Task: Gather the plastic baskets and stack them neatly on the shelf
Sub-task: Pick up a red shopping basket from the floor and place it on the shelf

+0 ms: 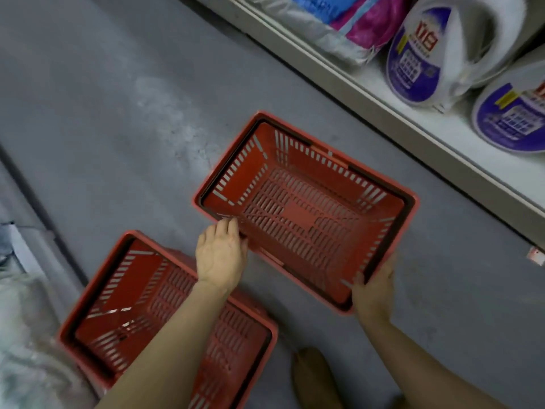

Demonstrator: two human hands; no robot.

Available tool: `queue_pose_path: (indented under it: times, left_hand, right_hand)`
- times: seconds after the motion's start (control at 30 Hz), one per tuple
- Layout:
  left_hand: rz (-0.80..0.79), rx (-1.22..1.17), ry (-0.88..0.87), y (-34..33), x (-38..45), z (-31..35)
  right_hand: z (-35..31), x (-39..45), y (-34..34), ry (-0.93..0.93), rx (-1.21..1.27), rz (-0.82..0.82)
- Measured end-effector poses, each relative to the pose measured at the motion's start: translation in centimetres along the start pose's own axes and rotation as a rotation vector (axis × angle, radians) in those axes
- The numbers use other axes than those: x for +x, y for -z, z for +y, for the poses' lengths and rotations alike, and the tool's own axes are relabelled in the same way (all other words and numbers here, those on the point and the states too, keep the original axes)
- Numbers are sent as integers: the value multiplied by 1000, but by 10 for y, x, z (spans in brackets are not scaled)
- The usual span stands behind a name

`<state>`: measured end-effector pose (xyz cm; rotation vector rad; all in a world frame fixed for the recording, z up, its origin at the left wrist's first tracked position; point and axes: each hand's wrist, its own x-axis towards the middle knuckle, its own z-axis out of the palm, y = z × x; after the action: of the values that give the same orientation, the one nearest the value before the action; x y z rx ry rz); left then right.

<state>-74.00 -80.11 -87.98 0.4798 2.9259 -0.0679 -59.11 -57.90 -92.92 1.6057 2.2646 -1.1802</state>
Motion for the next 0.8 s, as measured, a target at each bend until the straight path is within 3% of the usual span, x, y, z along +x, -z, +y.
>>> queue_pose_path:
  times: [0.17,0.3,0.4,0.6,0.8]
  left_hand:
    - [-16,-90,86,-26,18,-8]
    - [-234,-351,211,-53,35,-6]
    - [-202,-472,268,-49,39,-1]
    - [-139,-517,225,11,3,22]
    - [-78,-546,163,124,-53,67]
  right_hand:
    - [35,25,48,72,-17,103]
    - [53,44,73,77,-45,142]
    - [53,45,88,104,-21,141]
    - [61,17,152,98,101,126]
    - [55,-44,266,38,172,186]
